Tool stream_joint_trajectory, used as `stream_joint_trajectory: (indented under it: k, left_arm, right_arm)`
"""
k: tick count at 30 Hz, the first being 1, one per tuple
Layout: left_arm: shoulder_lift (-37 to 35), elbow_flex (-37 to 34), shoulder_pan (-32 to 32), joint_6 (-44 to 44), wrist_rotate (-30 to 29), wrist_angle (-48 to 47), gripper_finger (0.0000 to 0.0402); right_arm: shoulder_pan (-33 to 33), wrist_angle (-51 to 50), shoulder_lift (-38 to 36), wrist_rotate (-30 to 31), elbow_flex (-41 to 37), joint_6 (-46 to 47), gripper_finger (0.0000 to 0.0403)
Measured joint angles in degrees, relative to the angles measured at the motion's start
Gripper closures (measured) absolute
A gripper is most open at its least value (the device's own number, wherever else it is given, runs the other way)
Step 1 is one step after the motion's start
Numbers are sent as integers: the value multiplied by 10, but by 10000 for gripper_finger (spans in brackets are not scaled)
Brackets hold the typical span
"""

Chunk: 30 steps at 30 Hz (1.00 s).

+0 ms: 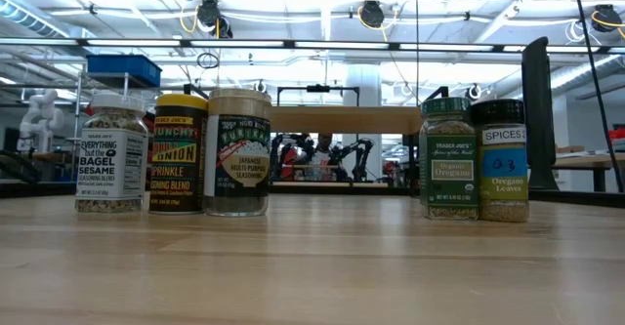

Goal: Shelf spices
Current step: Put the transparent seasoning bottle on the shelf

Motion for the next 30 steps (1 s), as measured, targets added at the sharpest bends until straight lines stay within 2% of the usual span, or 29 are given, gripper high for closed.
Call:
stream_joint_trajectory:
  k: [10, 23, 30]
  left_arm:
    - [0, 0, 1, 5, 0, 0, 210]
    - [-1, -1, 30, 6, -4, -7, 210]
    - [-47, -1, 62, 2, -27, -90, 210]
  right_arm:
    - [2, -6, -6, 3, 0, -5, 66]
    - [51, -87, -74, -13, 1, 30, 62]
    - [81, -102, -97, -13, 1, 30, 62]
